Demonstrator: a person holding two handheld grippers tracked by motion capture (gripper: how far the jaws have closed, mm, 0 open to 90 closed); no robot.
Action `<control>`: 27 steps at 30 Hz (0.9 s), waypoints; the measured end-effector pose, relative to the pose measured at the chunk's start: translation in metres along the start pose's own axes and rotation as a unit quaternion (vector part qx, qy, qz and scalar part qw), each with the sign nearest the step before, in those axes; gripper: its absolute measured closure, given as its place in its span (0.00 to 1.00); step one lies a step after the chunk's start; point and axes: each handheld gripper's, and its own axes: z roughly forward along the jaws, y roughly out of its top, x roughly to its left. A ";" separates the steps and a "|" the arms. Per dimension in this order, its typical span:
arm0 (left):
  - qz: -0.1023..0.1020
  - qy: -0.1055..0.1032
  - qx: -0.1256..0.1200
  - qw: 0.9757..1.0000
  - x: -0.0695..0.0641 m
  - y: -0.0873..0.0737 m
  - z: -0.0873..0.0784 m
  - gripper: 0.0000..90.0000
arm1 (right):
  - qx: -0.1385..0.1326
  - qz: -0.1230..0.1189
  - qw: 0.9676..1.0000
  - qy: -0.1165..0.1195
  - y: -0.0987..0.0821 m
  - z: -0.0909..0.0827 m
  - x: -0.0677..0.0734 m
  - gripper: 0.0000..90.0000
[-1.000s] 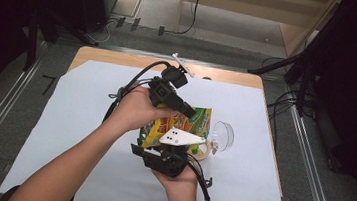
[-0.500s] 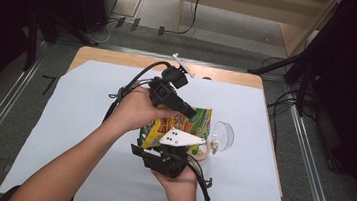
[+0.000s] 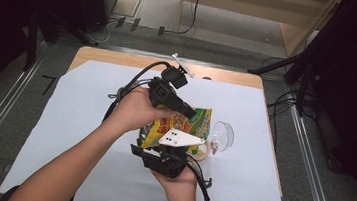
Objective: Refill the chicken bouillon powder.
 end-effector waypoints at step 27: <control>0.001 -0.001 0.000 1.000 -0.001 -0.003 0.000 0.93 | 0.003 0.001 1.000 0.003 -0.002 0.002 0.000 0.79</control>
